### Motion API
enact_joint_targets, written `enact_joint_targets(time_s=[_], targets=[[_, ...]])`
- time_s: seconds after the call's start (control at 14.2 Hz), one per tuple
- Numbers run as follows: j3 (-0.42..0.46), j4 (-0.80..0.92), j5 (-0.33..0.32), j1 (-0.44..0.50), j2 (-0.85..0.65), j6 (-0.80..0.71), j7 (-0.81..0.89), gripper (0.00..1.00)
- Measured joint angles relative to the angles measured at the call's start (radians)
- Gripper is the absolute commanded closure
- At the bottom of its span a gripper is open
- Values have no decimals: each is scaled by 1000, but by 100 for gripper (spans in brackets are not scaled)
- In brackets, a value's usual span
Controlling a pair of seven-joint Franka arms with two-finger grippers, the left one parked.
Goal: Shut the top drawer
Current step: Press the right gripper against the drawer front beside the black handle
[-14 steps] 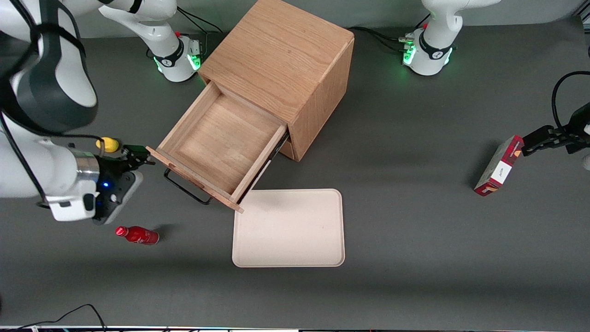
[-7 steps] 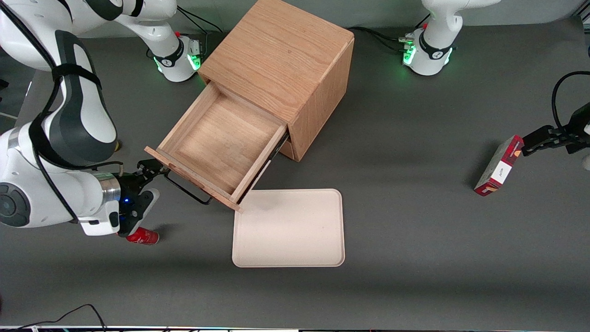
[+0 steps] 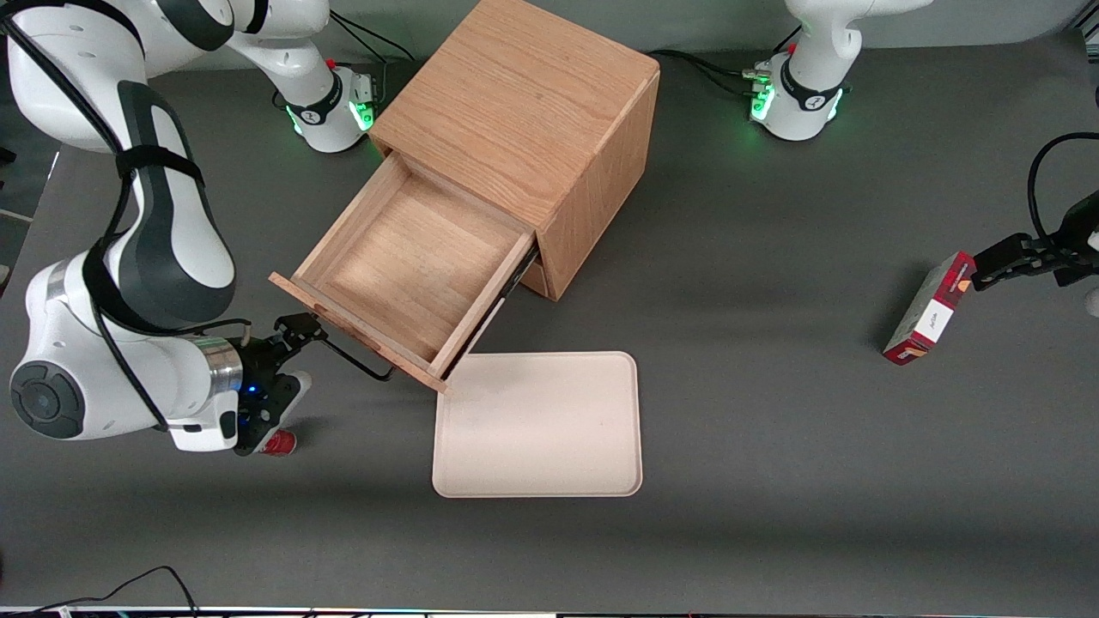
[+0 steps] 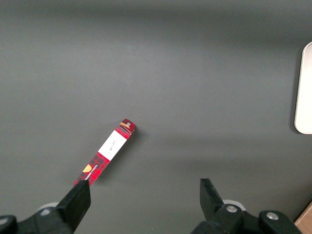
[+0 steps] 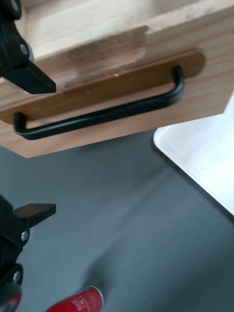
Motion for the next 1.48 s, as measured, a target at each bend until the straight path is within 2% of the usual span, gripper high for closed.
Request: enact_joint_targets(time_s=[0.56,1.48], targets=[[0,0,67,-3,36,19,56,0],[-1,-47,82,-11,64,75,57,0]])
